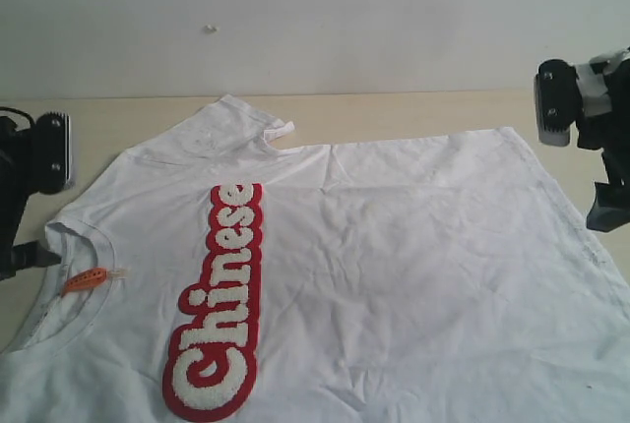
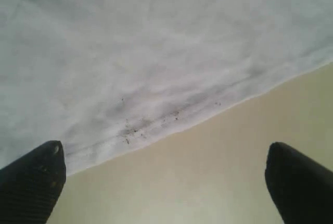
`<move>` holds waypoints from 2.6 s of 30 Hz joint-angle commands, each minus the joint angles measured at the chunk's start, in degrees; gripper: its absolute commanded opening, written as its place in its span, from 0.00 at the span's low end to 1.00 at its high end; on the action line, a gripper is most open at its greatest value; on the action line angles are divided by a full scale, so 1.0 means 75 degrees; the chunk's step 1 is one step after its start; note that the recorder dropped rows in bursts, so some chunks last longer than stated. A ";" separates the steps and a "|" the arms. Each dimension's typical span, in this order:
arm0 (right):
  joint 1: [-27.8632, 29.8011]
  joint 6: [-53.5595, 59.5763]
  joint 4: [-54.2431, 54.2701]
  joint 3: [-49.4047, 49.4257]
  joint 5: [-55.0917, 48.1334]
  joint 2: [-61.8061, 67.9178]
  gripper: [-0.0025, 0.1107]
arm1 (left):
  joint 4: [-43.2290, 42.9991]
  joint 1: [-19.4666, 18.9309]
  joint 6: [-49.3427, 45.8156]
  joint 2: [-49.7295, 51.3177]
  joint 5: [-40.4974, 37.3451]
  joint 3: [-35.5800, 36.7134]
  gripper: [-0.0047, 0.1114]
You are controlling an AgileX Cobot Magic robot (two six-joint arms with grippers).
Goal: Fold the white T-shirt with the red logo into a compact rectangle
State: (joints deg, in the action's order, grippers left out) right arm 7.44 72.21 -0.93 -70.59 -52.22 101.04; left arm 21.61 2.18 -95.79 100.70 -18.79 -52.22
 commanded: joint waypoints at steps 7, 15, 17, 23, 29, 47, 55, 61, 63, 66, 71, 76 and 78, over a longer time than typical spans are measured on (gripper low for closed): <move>0.0868 0.1398 0.1440 -0.1524 -0.2366 0.1201 0.95 | 0.0044 0.0010 0.0891 -0.0012 0.0895 0.0030 0.93; 0.0868 0.1679 0.0439 -0.2165 -0.2366 0.2299 0.95 | -0.0137 0.0010 -0.0182 0.0749 -0.2355 -0.0839 0.93; 0.0868 0.1887 0.0405 -0.2215 -0.2366 0.2552 0.95 | -0.0245 0.0010 -0.0165 0.0936 -0.2442 -0.0990 0.93; 0.0868 0.2022 -0.0221 -0.2215 -0.2237 0.3113 0.95 | -0.0489 -0.0028 -0.0165 0.1247 -0.2129 -0.1057 0.93; 0.0868 0.2223 -0.0201 -0.2215 -0.1991 0.3230 0.95 | -0.0630 -0.0184 -0.0227 0.1508 -0.1978 -0.1057 0.93; 0.0868 0.2370 0.0549 -0.2231 -0.1457 0.2883 0.95 | -0.0541 -0.0204 -0.0396 0.1540 -0.2058 -0.1057 0.93; 0.0868 0.2155 0.0330 -0.2231 -0.1463 0.3146 0.95 | -0.0544 -0.0204 -0.0588 0.1608 -0.2022 -0.1057 0.93; 0.0868 0.2155 0.0367 -0.2231 -0.1315 0.3167 0.95 | -0.0324 -0.0204 -0.0588 0.1607 -0.1999 -0.1057 0.93; 0.0868 0.2155 0.0534 -0.2231 -0.1197 0.3212 0.95 | -0.0307 -0.0204 -0.0607 0.1607 -0.1999 -0.1057 0.93; 0.0868 0.2155 0.0639 -0.2231 -0.1124 0.3346 0.95 | -0.0307 -0.0204 -0.0606 0.1607 -0.2013 -0.1057 0.93; 0.0868 0.2155 0.0535 -0.2231 -0.1124 0.3581 0.95 | -0.0282 -0.0204 -0.0606 0.1607 -0.2028 -0.1057 0.93; 0.0868 0.2155 -0.0432 -0.2231 -0.1290 0.3592 0.95 | -0.0289 -0.0204 -0.0813 0.1607 -0.2015 -0.1057 0.93; 0.0868 0.2155 -0.0504 -0.2231 -0.1290 0.3592 0.95 | -0.0289 -0.0204 -0.0828 0.1607 -0.1993 -0.1057 0.93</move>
State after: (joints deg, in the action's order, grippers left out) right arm 13.54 88.33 -1.21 -87.53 -61.04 126.71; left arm 19.72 0.89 -101.07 111.52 -35.45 -60.49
